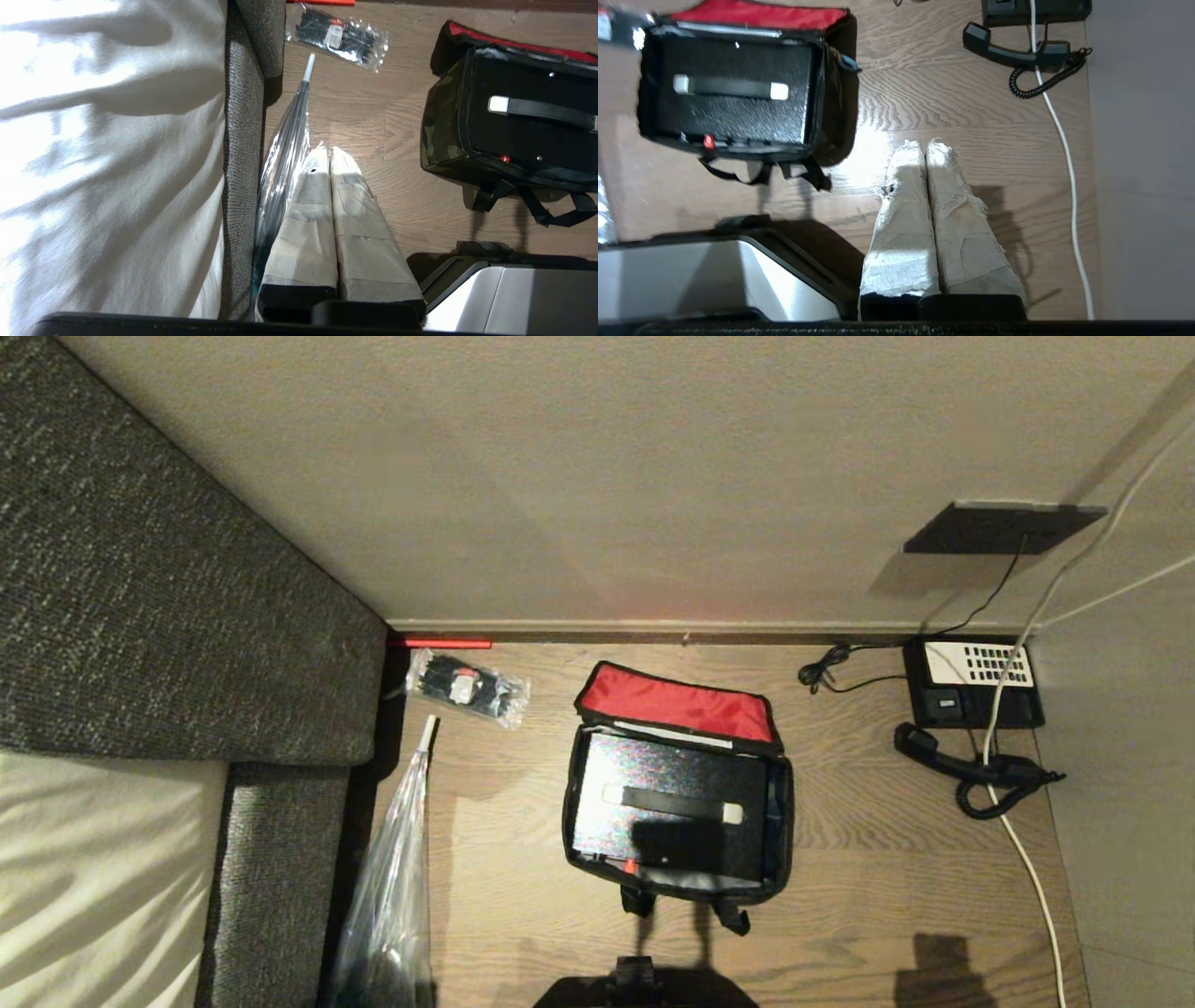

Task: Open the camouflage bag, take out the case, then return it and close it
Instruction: Close the top of the storage box

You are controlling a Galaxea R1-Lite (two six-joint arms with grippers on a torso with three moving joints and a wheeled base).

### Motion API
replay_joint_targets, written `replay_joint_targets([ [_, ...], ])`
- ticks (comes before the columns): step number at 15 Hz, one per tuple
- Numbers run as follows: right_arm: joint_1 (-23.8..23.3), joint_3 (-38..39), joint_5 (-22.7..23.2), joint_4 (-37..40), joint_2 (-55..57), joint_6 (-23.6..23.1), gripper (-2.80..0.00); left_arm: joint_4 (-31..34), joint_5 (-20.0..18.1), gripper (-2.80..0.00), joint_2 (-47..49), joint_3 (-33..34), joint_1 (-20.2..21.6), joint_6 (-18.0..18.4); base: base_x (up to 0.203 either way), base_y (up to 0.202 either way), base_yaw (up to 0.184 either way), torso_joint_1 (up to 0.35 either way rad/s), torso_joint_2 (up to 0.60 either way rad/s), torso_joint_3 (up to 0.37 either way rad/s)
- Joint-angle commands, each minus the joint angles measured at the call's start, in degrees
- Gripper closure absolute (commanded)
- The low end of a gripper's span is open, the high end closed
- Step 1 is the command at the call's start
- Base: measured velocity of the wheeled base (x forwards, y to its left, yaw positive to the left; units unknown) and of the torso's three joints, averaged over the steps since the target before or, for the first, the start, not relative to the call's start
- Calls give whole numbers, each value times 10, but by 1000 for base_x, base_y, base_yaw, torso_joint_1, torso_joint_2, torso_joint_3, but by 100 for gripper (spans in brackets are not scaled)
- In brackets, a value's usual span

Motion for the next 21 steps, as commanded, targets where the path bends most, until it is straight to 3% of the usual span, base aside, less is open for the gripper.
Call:
replay_joint_targets([
  [1,0,2,3,4,1,-12,0,0,0,0,0,0,0,2,0,0,0,0,4,-102],
  [21,0,1,7,6,0,-17,0,0,0,0,0,0,0,0,0,0,0,3,3,-171],
])
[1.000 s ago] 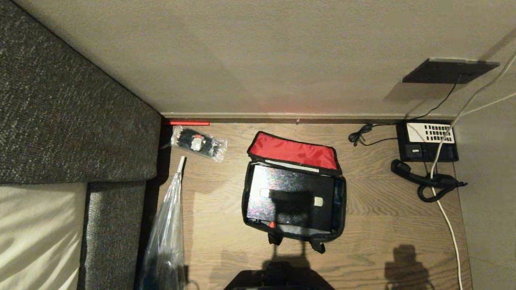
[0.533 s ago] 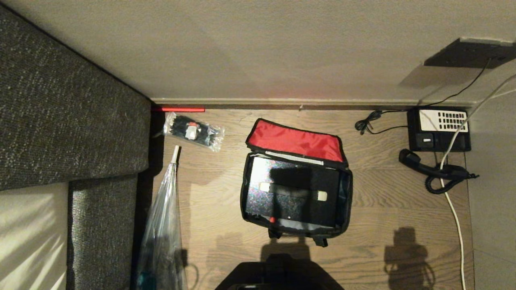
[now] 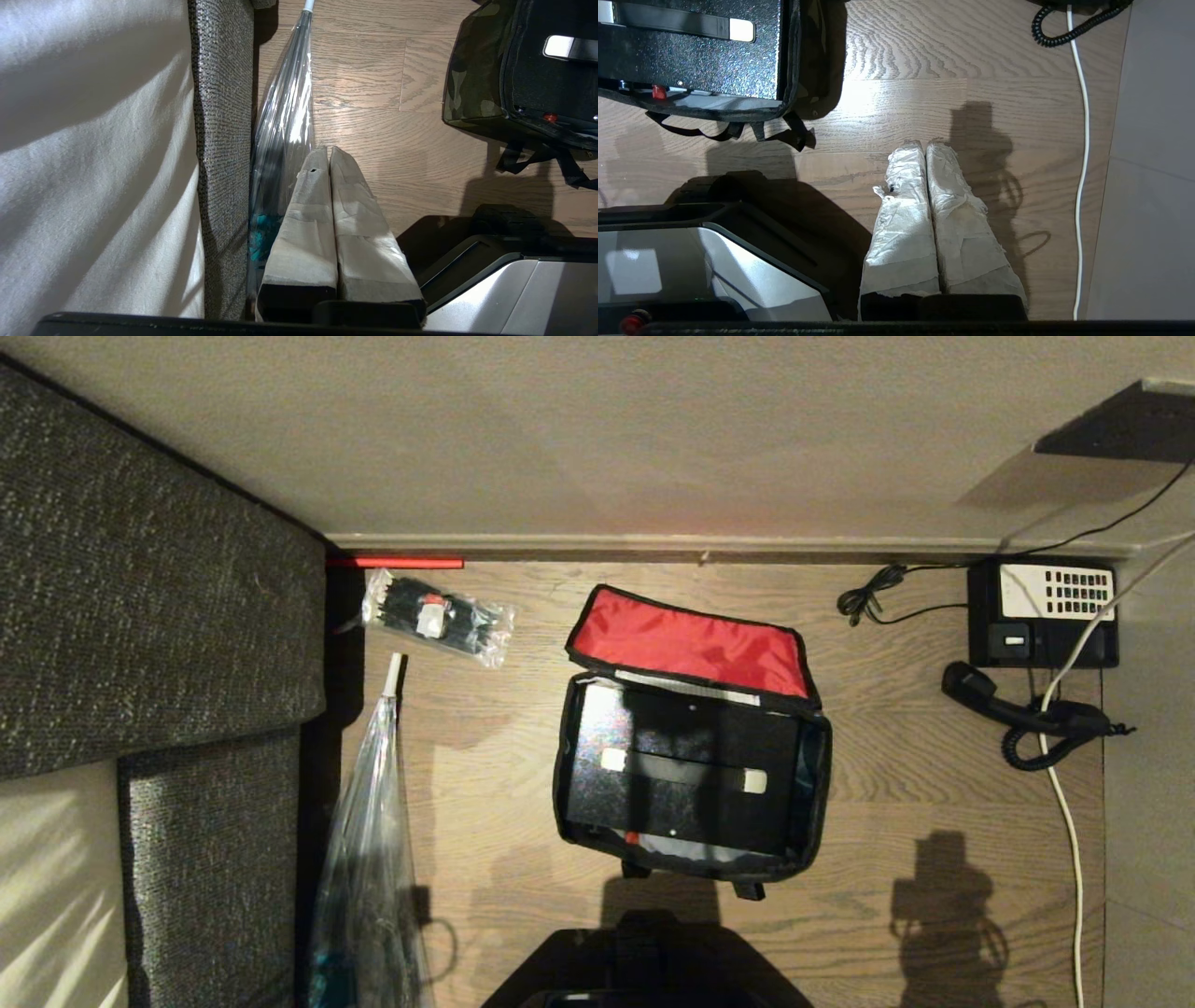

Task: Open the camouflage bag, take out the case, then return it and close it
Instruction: Close the top of the storage box

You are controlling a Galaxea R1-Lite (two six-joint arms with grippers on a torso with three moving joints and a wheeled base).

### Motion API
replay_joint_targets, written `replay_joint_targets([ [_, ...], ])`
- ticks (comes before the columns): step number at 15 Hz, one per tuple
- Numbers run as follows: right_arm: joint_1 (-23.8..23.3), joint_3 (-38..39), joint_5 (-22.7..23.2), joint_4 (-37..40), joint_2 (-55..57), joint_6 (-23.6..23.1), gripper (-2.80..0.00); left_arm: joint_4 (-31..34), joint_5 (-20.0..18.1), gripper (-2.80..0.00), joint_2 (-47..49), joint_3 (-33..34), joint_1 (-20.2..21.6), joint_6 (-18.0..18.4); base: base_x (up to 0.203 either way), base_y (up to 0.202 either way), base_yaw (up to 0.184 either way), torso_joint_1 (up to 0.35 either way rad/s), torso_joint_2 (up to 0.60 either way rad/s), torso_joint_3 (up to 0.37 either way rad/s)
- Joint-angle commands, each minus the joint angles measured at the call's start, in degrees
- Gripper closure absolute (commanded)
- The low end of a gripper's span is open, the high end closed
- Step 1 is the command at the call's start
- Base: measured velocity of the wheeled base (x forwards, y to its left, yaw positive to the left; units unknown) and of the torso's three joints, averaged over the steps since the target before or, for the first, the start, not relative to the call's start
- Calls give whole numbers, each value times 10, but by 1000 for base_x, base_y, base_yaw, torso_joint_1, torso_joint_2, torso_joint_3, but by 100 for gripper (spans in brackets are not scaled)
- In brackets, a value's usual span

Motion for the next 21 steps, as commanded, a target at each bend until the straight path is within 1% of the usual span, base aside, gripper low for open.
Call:
replay_joint_targets([
  [1,0,-20,1,13,-1,0,0,0,0,0,0,0,0,0,0,0,0,0,0,0],
  [2,0,-61,6,43,-1,-1,0,0,0,0,0,0,0,0,0,0,0,0,0,0],
  [3,0,-111,16,89,-1,-1,0,0,0,0,0,0,0,0,0,0,0,0,0,0],
  [5,0,-229,54,220,0,0,0,0,0,0,0,0,0,0,0,0,0,0,0,0],
  [6,0,-259,73,269,0,0,0,0,0,0,0,0,0,0,0,0,0,0,0,0],
  [7,0,-273,95,308,1,1,0,0,0,0,0,0,0,0,0,0,0,0,0,0],
  [9,0,-277,162,350,3,0,0,0,0,0,0,0,0,0,0,0,0,0,0,0],
  [11,-1,-291,177,354,61,4,0,0,0,0,0,0,0,0,0,0,0,0,0,0],
  [13,4,-313,190,328,190,30,0,0,0,0,0,0,0,0,0,0,0,0,0,0],
  [15,8,-315,197,260,382,51,0,0,0,0,0,0,0,0,0,0,0,0,0,0],
  [17,10,-314,201,152,580,72,0,0,0,0,0,0,0,0,0,0,0,0,0,0],
  [19,12,-319,205,34,749,97,0,0,0,0,0,0,0,0,0,0,0,0,0,0],
  [20,13,-329,211,-37,828,123,0,0,0,0,0,0,0,0,0,0,0,0,0,0],
  [21,15,-345,221,-113,897,163,0,0,0,0,0,0,0,0,0,0,0,0,0,0],
])
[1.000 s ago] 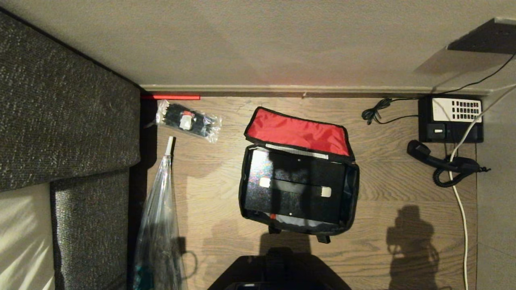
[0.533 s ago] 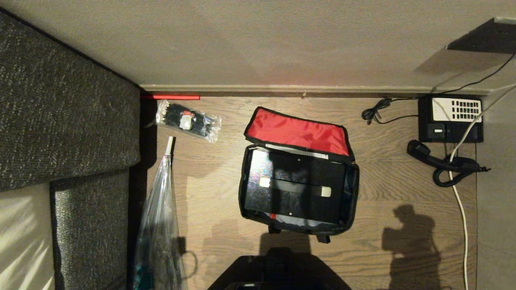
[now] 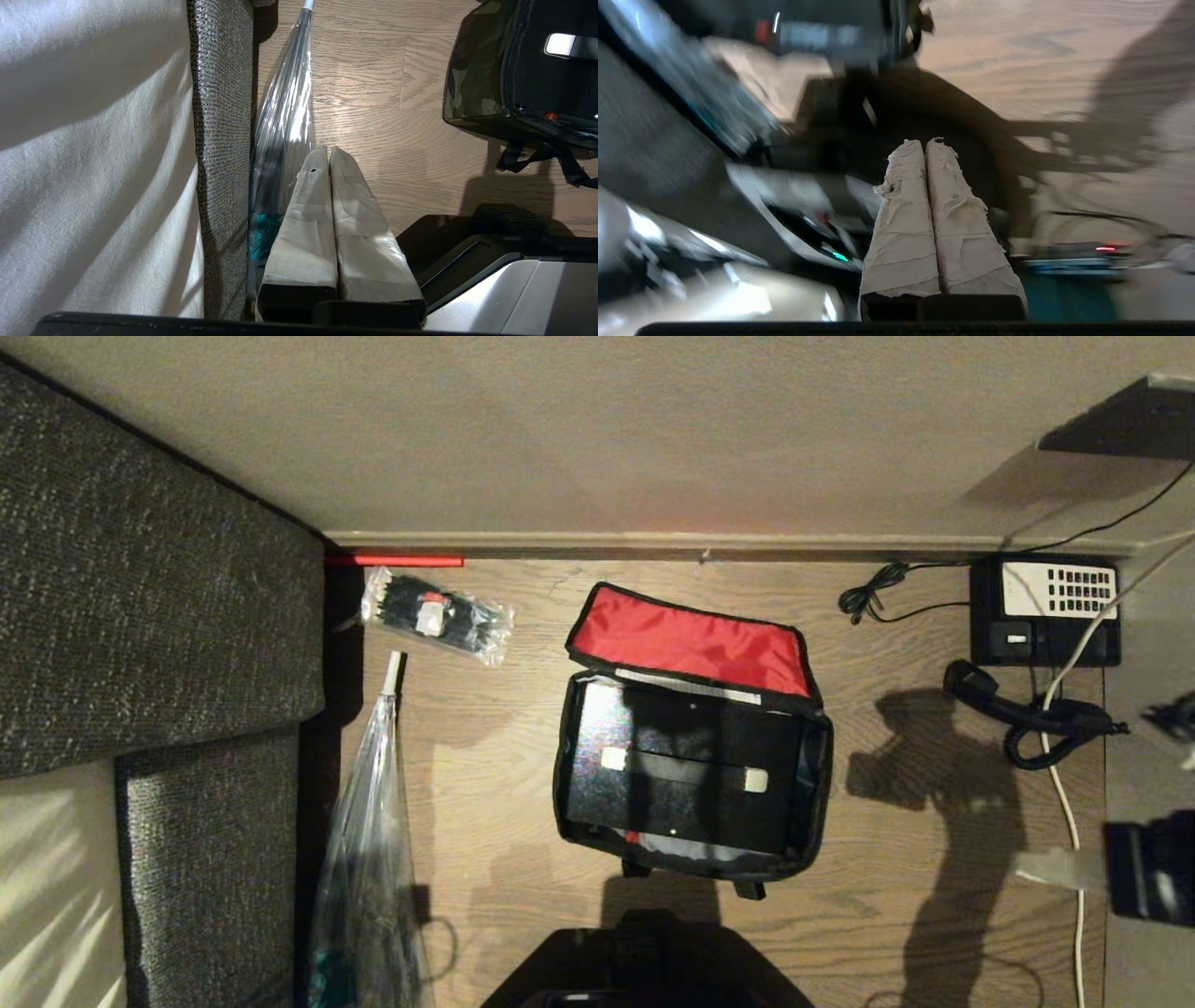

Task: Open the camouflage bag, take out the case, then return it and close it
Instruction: Close the top of the storage box

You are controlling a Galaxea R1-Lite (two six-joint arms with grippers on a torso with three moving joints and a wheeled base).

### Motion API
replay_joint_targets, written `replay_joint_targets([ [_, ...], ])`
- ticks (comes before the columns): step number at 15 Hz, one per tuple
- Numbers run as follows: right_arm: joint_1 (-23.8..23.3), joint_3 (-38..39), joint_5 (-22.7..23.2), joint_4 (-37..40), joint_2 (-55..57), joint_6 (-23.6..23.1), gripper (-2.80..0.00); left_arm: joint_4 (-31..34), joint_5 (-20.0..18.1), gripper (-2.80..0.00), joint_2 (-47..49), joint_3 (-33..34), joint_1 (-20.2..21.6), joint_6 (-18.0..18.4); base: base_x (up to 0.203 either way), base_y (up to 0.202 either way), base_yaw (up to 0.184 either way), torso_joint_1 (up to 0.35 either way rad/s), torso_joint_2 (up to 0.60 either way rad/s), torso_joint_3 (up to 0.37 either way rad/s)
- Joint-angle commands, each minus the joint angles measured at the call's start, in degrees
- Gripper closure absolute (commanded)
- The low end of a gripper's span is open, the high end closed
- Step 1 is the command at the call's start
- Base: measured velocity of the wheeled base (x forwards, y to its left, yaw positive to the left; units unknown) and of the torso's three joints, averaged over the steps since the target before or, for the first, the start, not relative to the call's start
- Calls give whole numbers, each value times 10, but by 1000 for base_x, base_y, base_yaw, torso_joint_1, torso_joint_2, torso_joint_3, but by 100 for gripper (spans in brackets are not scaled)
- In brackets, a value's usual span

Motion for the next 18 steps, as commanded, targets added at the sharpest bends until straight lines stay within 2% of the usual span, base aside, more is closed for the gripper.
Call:
replay_joint_targets([
  [1,3,-42,20,-201,257,97,0,0,0,0,0,0,0,0,0,0,0,0,0,0],
  [4,4,-144,45,-414,380,304,0,0,0,0,-1,0,0,0,0,0,0,0,0,0],
  [5,2,-175,49,-441,401,336,-280,0,0,0,0,0,0,0,0,0,0,0,0,0],
  [7,2,-230,51,-457,425,393,-280,0,0,0,0,0,0,0,0,0,0,0,0,0],
  [11,1,-209,52,-518,451,414,-280,0,0,0,-1,0,0,0,0,0,0,0,0,0],
  [12,1,-209,51,-519,461,437,-280,0,0,0,-1,0,0,0,0,0,0,0,0,0],
  [14,3,-225,54,-531,476,513,-280,0,0,0,0,0,0,0,0,0,0,0,0,0],
  [16,8,-242,49,-592,496,568,-280,0,0,0,0,0,0,0,0,0,0,0,0,0],
  [18,12,-258,45,-646,520,604,-280,0,0,0,0,0,0,0,0,0,0,0,0,0],
])
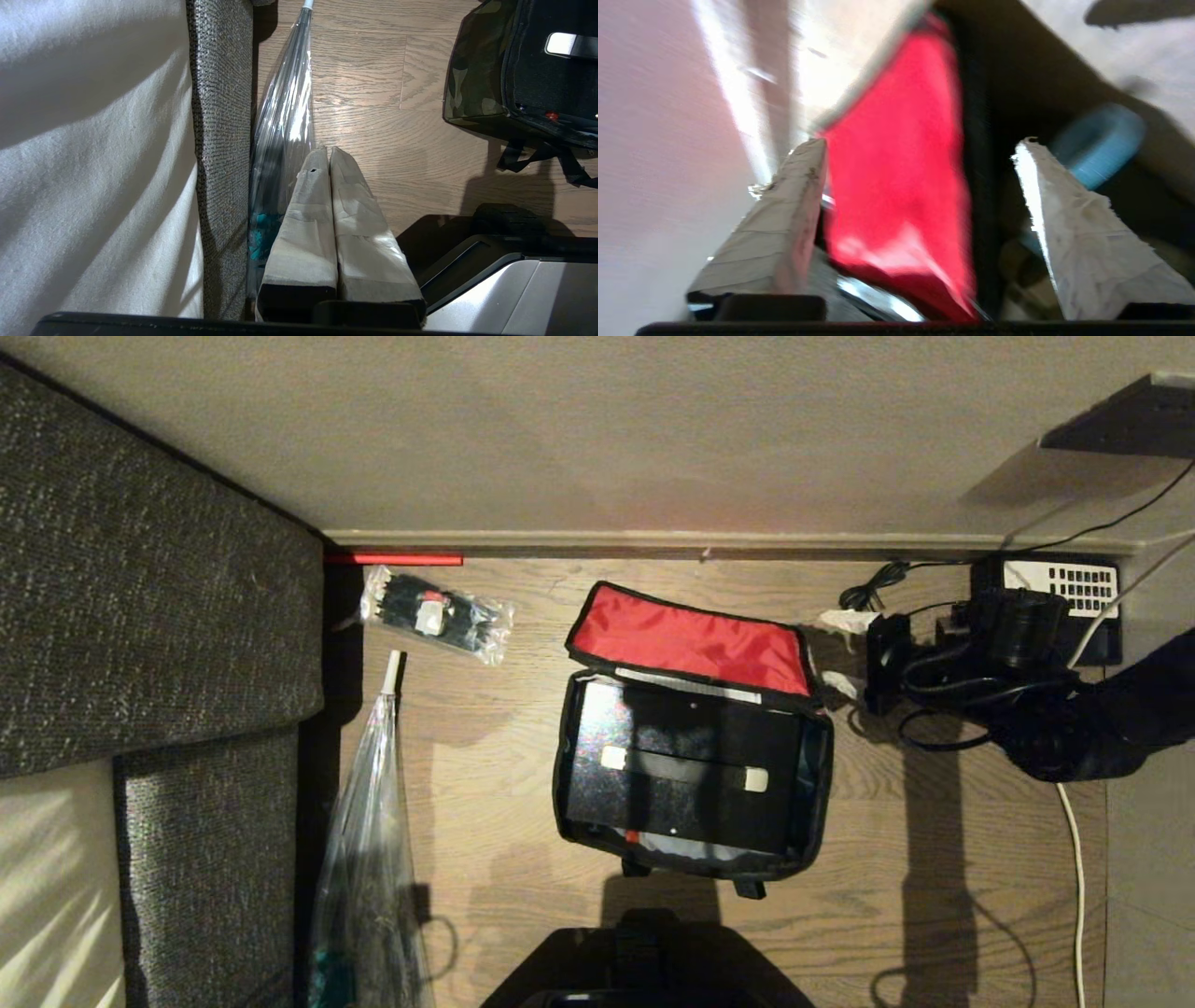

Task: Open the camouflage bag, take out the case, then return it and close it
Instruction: Close the top of the storage box

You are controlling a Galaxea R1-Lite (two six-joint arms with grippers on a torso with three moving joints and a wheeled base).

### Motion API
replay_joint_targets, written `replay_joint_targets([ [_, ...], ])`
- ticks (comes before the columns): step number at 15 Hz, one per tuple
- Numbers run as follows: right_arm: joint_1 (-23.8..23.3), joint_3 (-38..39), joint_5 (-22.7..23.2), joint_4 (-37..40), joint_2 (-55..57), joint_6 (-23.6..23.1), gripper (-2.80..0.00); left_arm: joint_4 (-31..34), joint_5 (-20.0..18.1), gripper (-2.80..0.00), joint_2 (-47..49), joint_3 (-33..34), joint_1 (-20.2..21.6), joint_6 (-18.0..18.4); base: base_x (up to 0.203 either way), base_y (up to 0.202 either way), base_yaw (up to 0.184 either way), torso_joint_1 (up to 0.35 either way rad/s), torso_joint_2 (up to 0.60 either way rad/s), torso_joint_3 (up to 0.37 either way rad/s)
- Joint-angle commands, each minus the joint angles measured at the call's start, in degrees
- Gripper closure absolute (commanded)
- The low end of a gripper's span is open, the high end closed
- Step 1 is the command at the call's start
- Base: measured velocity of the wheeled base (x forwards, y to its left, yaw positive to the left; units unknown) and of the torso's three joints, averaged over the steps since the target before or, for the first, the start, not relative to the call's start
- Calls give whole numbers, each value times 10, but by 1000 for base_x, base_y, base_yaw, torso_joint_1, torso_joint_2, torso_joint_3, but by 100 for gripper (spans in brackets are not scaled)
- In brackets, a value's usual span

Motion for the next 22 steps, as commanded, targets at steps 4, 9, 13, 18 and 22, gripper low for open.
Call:
replay_joint_targets([
  [4,11,-35,-11,-37,61,37,-280,0,0,0,-1,0,0,0,0,0,0,0,0,0],
  [9,37,-72,-63,-45,89,49,0,0,0,0,-1,0,0,0,0,0,0,0,0,0],
  [13,43,-76,-63,-116,101,42,0,0,0,0,-1,0,0,0,0,0,0,0,0,0],
  [18,42,-38,-38,-143,69,35,0,0,0,0,-1,0,0,0,0,0,0,0,0,0],
  [22,41,27,-10,-144,15,-1,0,0,0,0,-1,0,0,0,0,0,0,0,0,0],
])
